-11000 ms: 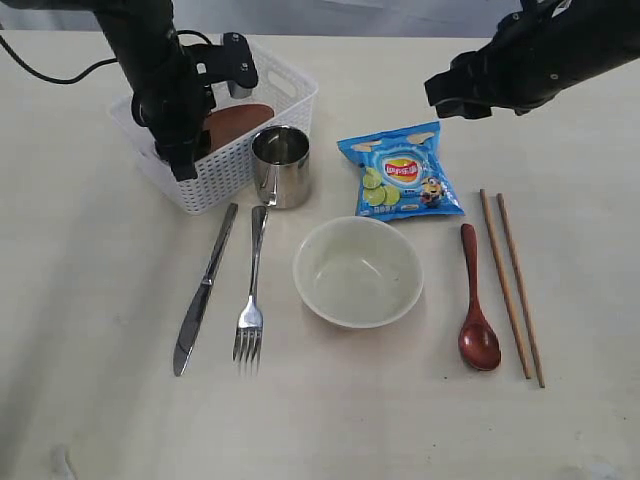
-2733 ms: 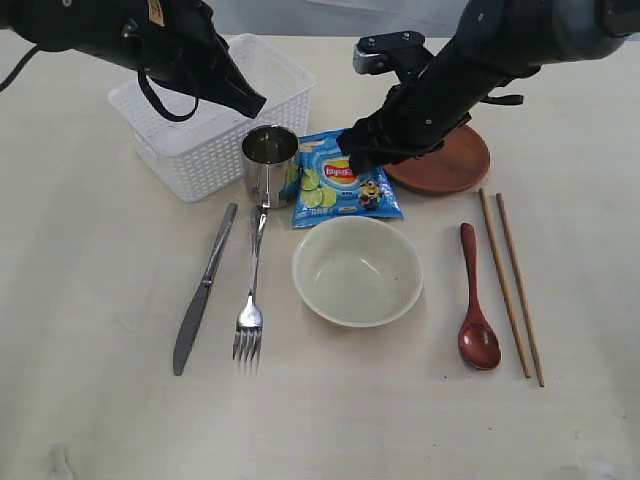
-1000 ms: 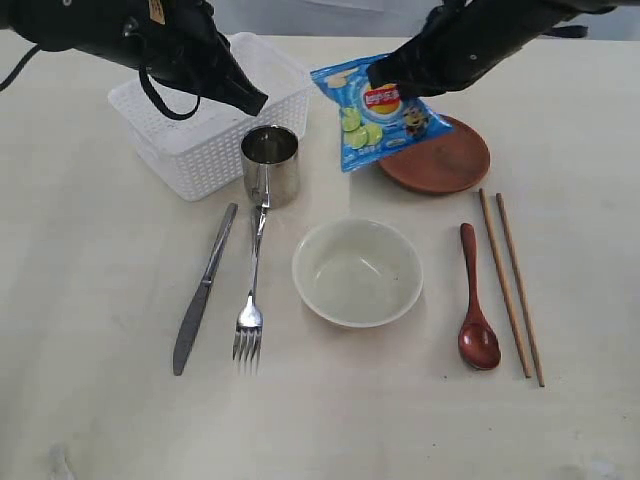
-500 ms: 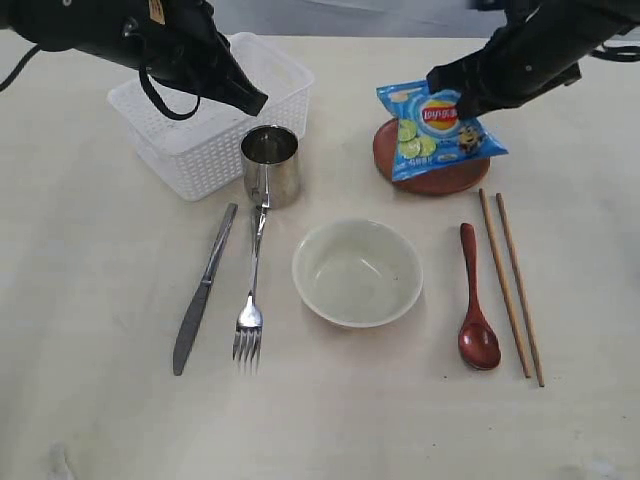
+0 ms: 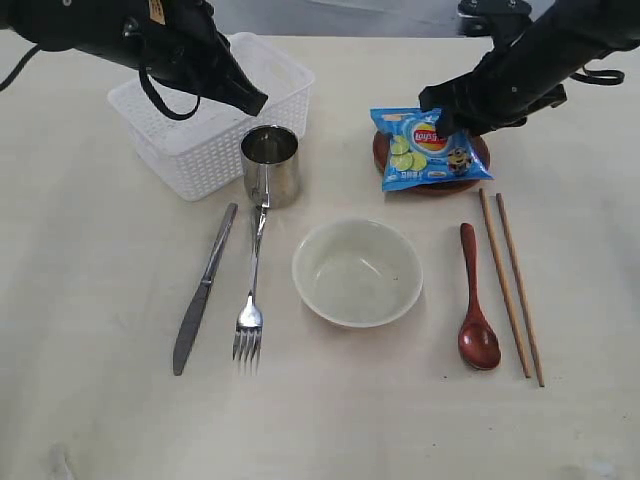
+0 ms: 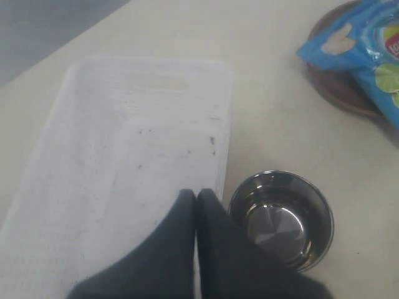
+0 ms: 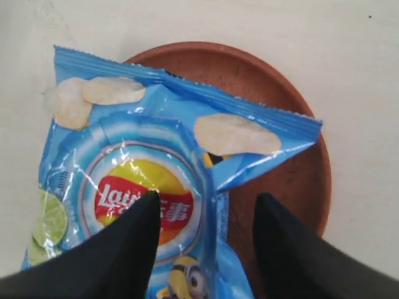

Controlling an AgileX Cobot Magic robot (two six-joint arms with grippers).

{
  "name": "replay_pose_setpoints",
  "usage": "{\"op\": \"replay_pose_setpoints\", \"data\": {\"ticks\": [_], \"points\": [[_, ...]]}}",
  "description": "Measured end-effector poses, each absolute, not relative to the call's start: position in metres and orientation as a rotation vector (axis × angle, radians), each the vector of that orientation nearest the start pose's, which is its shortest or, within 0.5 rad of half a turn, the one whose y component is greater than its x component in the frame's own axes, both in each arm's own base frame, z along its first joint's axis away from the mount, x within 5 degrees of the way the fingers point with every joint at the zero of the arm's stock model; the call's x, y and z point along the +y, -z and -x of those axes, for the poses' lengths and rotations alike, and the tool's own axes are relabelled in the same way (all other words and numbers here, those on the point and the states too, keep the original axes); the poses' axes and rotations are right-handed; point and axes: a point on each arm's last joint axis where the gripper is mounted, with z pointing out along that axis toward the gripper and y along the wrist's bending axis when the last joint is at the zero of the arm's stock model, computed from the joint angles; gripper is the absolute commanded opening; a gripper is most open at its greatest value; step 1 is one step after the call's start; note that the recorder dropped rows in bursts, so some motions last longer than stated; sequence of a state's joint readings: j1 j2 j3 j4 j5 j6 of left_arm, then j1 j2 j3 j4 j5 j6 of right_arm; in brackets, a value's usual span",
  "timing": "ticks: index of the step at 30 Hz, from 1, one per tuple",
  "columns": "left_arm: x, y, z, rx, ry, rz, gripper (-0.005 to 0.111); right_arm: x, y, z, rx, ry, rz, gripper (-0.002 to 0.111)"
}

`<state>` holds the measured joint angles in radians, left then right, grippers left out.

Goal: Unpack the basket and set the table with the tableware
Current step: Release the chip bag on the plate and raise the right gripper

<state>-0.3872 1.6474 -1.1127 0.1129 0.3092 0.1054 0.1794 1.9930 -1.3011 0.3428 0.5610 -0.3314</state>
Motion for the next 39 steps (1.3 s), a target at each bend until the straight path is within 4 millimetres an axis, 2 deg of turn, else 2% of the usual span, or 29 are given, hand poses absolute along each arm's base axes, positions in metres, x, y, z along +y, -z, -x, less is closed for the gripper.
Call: {"op": "replay_pose_setpoints", "data": {"ticks": [4,8,10,12,15,20,24,29,31,32,34,37,39], "points": [[-0.134,-0.251,-0.336,2.227,0.048,-0.671,0.000,0.088,-0.171,-0.401,2.617,-0.269,0.331,0.036],[-0.134,-0.251,-0.336,2.227,0.048,-0.671,0.000,0.087,-0.199,-0.401,2.507,-0.258,0.307,0.013],[-0.134,-0.251,-0.336,2.227,0.048,-0.671,0.000,0.088,-0.206,-0.400,2.484,-0.267,0.296,-0.001],[-0.134,-0.251,-0.336,2.227,0.048,-0.671,0.000,0.091,-0.208,-0.399,2.479,-0.274,0.302,0.000],[-0.134,-0.251,-0.336,2.227,0.049,-0.669,0.000,0.103,-0.197,-0.397,2.513,-0.293,0.337,0.000],[-0.134,-0.251,-0.336,2.227,0.049,-0.669,0.000,0.126,-0.164,-0.395,2.587,-0.309,0.423,0.000],[-0.134,-0.250,-0.336,2.228,0.049,-0.670,0.000,0.130,-0.138,-0.399,2.620,-0.298,0.416,0.000],[-0.134,-0.251,-0.336,2.224,0.050,-0.669,0.000,0.128,-0.133,-0.401,2.624,-0.296,0.394,0.000],[-0.134,-0.251,-0.336,2.224,0.050,-0.669,0.000,0.128,-0.138,-0.399,2.626,-0.303,0.397,0.000],[-0.134,-0.251,-0.336,2.224,0.050,-0.669,0.000,0.128,-0.148,-0.397,2.624,-0.308,0.412,0.000],[-0.134,-0.251,-0.336,2.224,0.050,-0.669,0.000,0.127,-0.172,-0.391,2.595,-0.311,0.437,0.000],[-0.134,-0.251,-0.336,2.224,0.050,-0.669,0.000,0.123,-0.218,-0.376,2.545,-0.304,0.488,0.000],[-0.134,-0.251,-0.336,2.224,0.050,-0.669,0.000,0.117,-0.238,-0.364,2.567,-0.268,0.509,0.000]]}}
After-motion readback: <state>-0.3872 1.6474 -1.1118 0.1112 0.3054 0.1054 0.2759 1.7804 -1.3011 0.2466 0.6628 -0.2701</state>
